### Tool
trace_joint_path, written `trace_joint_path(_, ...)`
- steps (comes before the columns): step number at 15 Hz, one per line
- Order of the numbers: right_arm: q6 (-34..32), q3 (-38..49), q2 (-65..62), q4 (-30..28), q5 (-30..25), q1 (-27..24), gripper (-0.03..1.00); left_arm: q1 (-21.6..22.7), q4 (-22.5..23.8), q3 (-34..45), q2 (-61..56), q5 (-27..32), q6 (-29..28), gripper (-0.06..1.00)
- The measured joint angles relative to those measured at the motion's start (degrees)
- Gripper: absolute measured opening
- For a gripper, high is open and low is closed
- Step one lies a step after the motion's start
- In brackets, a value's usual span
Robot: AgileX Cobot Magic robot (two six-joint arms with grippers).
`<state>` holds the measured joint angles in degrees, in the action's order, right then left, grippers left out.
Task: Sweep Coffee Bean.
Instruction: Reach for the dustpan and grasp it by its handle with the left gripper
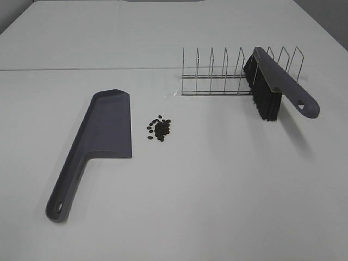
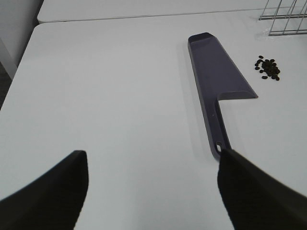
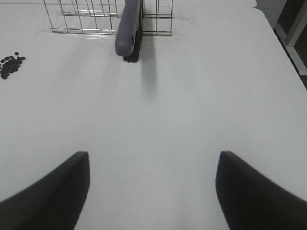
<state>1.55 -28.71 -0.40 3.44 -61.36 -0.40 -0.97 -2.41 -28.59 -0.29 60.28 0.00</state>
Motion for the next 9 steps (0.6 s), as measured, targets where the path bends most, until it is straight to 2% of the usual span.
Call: trace_joint_path(9,0.0,0.0,0.0,0.0,0.0,0.0,0.7,0.0,0.0,0.0,0.0,0.0,0.0,0.72)
